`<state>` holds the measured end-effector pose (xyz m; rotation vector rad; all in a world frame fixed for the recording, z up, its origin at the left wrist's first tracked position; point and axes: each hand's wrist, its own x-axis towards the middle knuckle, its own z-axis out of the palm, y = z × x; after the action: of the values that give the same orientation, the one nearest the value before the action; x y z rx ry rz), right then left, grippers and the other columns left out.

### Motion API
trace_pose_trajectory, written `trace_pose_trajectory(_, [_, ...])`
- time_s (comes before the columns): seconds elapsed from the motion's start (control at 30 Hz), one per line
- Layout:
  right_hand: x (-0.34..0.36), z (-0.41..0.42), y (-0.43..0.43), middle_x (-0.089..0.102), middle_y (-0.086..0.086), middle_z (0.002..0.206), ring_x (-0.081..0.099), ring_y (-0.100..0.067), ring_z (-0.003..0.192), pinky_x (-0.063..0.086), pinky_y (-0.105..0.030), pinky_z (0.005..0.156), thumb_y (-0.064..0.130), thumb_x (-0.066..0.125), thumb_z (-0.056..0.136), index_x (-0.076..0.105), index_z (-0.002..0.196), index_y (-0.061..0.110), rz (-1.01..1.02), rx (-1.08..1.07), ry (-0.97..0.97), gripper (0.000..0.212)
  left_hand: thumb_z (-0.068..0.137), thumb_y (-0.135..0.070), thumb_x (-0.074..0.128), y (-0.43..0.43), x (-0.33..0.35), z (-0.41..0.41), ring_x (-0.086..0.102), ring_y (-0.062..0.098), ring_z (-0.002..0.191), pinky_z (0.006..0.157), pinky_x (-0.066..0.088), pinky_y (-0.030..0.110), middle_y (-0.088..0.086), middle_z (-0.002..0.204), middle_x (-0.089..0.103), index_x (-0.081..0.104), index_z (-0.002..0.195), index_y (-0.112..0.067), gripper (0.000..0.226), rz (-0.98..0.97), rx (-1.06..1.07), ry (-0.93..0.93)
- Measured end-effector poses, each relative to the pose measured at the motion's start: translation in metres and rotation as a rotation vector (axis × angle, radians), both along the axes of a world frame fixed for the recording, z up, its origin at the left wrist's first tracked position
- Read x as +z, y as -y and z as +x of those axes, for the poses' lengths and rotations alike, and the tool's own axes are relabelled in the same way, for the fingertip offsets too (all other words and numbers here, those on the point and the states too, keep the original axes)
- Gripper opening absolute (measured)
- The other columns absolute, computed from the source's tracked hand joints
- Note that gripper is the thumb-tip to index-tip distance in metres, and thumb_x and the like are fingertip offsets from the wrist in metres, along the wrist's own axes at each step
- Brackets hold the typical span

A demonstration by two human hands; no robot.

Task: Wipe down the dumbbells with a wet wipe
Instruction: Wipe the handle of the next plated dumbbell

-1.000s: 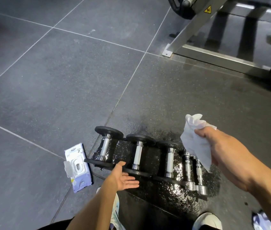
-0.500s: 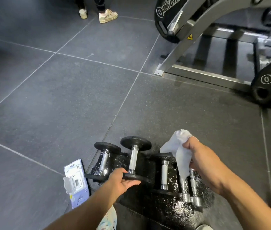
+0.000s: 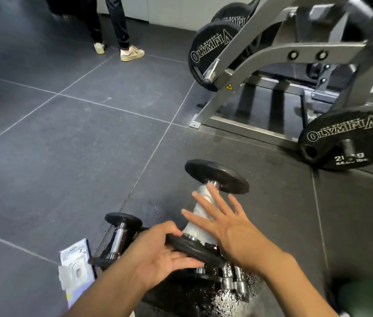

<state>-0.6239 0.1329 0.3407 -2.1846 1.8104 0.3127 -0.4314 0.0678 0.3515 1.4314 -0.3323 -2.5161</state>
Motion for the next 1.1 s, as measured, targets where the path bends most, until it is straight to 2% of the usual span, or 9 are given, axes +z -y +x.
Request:
trace_pose_trajectory(0.17, [0.004, -0.022, -0.020, -0.029, 0.018, 0.168, -0.041, -0.013, 0.150, -0.022, -0.039, 0.122, 0.002, 0.052, 0.084, -0.003, 0.161, 0.051, -0.071, -0.048, 0.182, 0.107, 0.093, 0.009, 0.052, -0.005, 0.002, -0.008, 0.075, 0.057, 0.085, 0.061, 0.059, 0.072, 0.042, 0.111, 0.070, 0.049, 0.138, 0.015, 0.045, 0.065, 0.062, -0.035])
trace_pose_trajectory(0.27, [-0.004, -0.026, -0.023, 0.032, 0.019, 0.165, 0.017, -0.009, 0.159, 0.016, -0.026, 0.128, -0.003, 0.047, 0.086, 0.053, 0.147, 0.037, -0.381, -0.246, 0.497, 0.073, 0.094, 0.011, 0.052, -0.003, 0.003, -0.007, 0.074, 0.059, 0.090, 0.077, 0.059, 0.074, 0.044, 0.110, 0.069, 0.047, 0.141, 0.012, 0.048, 0.090, 0.079, -0.067])
trace_pose_trajectory(0.37, [-0.004, -0.010, -0.014, 0.074, 0.012, 0.111, 0.070, -0.005, 0.100, 0.055, -0.028, 0.089, 0.028, 0.071, 0.096, 0.068, 0.108, 0.031, -0.406, -0.923, 0.940, 0.013, 0.094, 0.012, 0.053, -0.003, 0.007, -0.007, 0.072, 0.060, 0.099, 0.093, 0.054, 0.074, 0.046, 0.113, 0.068, 0.044, 0.144, 0.011, 0.050, 0.089, 0.086, -0.097])
trace_pose_trajectory(0.4, [-0.004, -0.001, -0.010, 0.075, 0.006, 0.109, 0.072, -0.009, 0.092, 0.058, -0.031, 0.084, 0.045, 0.075, 0.091, 0.066, 0.110, 0.029, -0.248, -1.068, 1.079, 0.026, 0.094, 0.012, 0.053, -0.004, 0.009, -0.008, 0.072, 0.060, 0.098, 0.092, 0.054, 0.073, 0.046, 0.113, 0.068, 0.046, 0.142, 0.012, 0.048, 0.080, 0.086, -0.104])
trace_pose_trajectory(0.47, [-0.010, 0.008, -0.004, 0.076, 0.002, 0.116, 0.076, -0.012, 0.098, 0.061, -0.035, 0.088, 0.062, 0.076, 0.084, 0.061, 0.123, 0.030, 0.025, -1.142, 1.262, 0.052, 0.095, 0.011, 0.051, -0.006, 0.009, -0.012, 0.073, 0.058, 0.098, 0.087, 0.054, 0.074, 0.046, 0.111, 0.069, 0.050, 0.135, 0.014, 0.040, 0.070, 0.078, -0.109])
trace_pose_trajectory(0.57, [-0.006, 0.012, 0.005, 0.080, -0.002, 0.109, 0.078, -0.016, 0.091, 0.059, -0.026, 0.071, 0.041, 0.071, 0.097, 0.062, 0.126, 0.025, 0.183, -1.133, 1.422, 0.035, 0.097, 0.008, 0.049, -0.009, 0.004, -0.011, 0.073, 0.057, 0.099, 0.097, 0.052, 0.072, 0.044, 0.113, 0.069, 0.054, 0.129, 0.016, 0.034, 0.061, 0.023, -0.115])
trace_pose_trajectory(0.67, [-0.007, 0.017, 0.015, 0.079, -0.010, 0.096, 0.076, -0.025, 0.084, 0.061, -0.039, 0.080, 0.015, 0.067, 0.099, 0.066, 0.115, 0.008, 0.163, -1.243, 1.625, 0.018, 0.098, 0.004, 0.052, -0.012, 0.000, -0.010, 0.074, 0.056, 0.099, 0.090, 0.057, 0.070, 0.042, 0.114, 0.070, 0.058, 0.128, 0.014, 0.033, 0.028, -0.079, -0.087])
trace_pose_trajectory(0.8, [-0.005, 0.018, 0.025, 0.047, -0.002, 0.057, 0.047, -0.013, 0.045, 0.045, -0.029, 0.049, 0.010, 0.072, 0.091, 0.060, 0.095, 0.012, -0.012, -1.476, 1.953, 0.012, 0.092, 0.004, 0.057, -0.018, 0.000, -0.014, 0.077, 0.052, 0.085, 0.062, 0.064, 0.061, 0.041, 0.099, 0.073, 0.060, 0.119, 0.014, 0.029, 0.013, -0.160, -0.056])
trace_pose_trajectory(1.1, [0.012, -0.024, 0.015, 0.036, 0.004, 0.041, 0.030, -0.009, 0.035, 0.034, -0.022, 0.039, 0.018, 0.092, 0.063, 0.049, 0.055, 0.017, 0.160, -0.977, 2.322, 0.044, 0.076, 0.006, 0.056, -0.030, 0.010, -0.028, 0.076, 0.050, 0.068, 0.047, 0.060, 0.055, 0.042, 0.091, 0.072, 0.070, 0.106, 0.022, 0.037, 0.014, -0.217, -0.133])
